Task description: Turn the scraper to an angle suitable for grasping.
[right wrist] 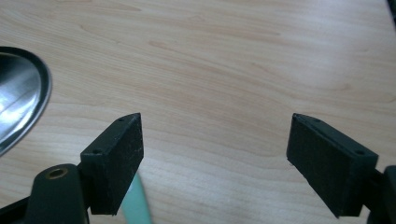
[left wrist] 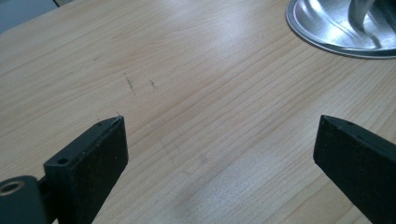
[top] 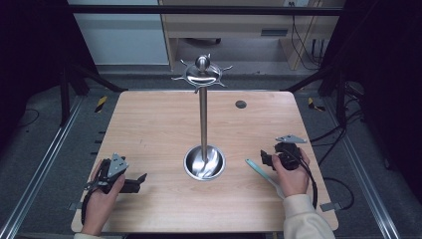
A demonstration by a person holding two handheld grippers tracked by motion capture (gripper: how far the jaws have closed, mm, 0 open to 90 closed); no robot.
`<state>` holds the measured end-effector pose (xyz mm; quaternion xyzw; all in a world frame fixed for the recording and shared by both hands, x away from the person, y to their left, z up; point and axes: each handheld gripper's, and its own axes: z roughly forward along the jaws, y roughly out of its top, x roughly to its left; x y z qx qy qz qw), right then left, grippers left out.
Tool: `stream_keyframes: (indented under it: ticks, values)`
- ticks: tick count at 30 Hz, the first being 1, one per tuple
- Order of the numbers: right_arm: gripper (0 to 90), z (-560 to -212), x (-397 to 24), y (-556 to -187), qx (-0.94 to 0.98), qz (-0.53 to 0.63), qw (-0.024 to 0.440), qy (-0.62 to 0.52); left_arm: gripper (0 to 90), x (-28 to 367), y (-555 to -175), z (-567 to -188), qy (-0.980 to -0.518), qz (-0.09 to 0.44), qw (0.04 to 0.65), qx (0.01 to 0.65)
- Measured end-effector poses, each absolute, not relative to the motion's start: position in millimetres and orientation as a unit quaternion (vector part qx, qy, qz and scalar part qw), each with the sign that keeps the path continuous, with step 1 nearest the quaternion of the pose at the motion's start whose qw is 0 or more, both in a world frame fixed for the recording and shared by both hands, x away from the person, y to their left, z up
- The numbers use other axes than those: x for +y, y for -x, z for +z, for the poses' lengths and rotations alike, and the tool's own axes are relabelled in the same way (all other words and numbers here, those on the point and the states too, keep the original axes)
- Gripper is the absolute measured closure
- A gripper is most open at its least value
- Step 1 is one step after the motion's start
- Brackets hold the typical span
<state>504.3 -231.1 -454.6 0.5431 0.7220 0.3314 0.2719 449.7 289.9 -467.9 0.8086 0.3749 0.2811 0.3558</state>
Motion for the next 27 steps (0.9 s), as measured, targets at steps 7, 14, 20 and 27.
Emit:
stream_keyframes:
  ticks: [7,14,20,27]
  values:
    - [20.8,-455.6,-216.3,-500.9,0.746,0.326,0.309,-0.492,2.9,289.4,-449.7,-468.2,-0.809,0.28,0.356,0.375]
    - [24.9,-456.7,-191.7,-498.4,0.792,0.311,0.277,-0.447,2.9,289.6,-450.0,-468.2,-0.809,0.28,0.357,0.375]
    - [29.3,-456.9,-173.6,-496.0,0.812,0.298,0.274,-0.421,2.9,289.8,-449.9,-468.1,-0.808,0.279,0.359,0.376]
    - [48.9,-459.4,-169.4,-494.6,0.829,0.296,0.242,-0.409,2.9,290.0,-450.2,-468.3,-0.808,0.278,0.359,0.376]
